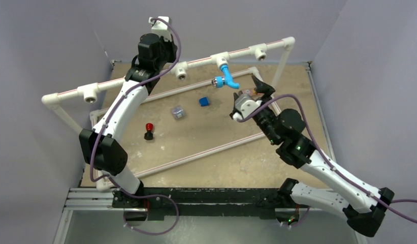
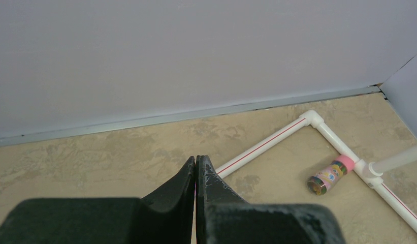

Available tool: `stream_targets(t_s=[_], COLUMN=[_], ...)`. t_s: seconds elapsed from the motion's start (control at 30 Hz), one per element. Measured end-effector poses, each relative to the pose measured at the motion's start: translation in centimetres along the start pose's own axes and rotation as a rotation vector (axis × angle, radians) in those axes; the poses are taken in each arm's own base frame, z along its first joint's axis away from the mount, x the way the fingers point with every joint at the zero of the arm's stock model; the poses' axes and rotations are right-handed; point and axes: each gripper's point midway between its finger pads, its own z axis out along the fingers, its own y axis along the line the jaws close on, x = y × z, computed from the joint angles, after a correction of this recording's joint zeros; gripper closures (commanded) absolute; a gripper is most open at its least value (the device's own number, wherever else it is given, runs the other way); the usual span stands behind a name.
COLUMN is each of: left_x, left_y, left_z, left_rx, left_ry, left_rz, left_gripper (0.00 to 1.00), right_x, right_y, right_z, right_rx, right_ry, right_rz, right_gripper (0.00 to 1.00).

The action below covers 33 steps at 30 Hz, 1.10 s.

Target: Install the water faucets

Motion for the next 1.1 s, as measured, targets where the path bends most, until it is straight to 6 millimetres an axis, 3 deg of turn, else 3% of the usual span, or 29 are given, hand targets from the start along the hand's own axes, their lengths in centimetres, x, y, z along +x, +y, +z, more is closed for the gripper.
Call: stream_targets(t_s=[0.23, 0.73, 0.9, 1.1], left_x=[0.0, 0.1, 0.0, 0.0], left_y=[0.0, 0.1, 0.1, 0.2], left_z=[0.0, 0.1, 0.2, 0.2], left_rx=[0.0, -0.003, -0.005, -0.008], left_ry=[0.0, 0.002, 0.001, -0.001], left_rz=[0.001, 0.002, 0.002, 0.003], left_gripper=[1.0, 1.0, 1.0, 1.0], right_x=[1.2, 1.5, 1.0, 1.1], right_y=[2.2, 3.5, 4.4, 5.2], right_z=[2.4, 7.1, 7.8, 8.2], right_rx=[-0.107, -0.062, -0.058, -0.051], right_ry=[0.009, 0.003, -0.017, -0.009], right_rz=[-0.34, -0.663, -0.683, -0.677], right_gripper=[0.18, 0.34, 0.51, 0.93])
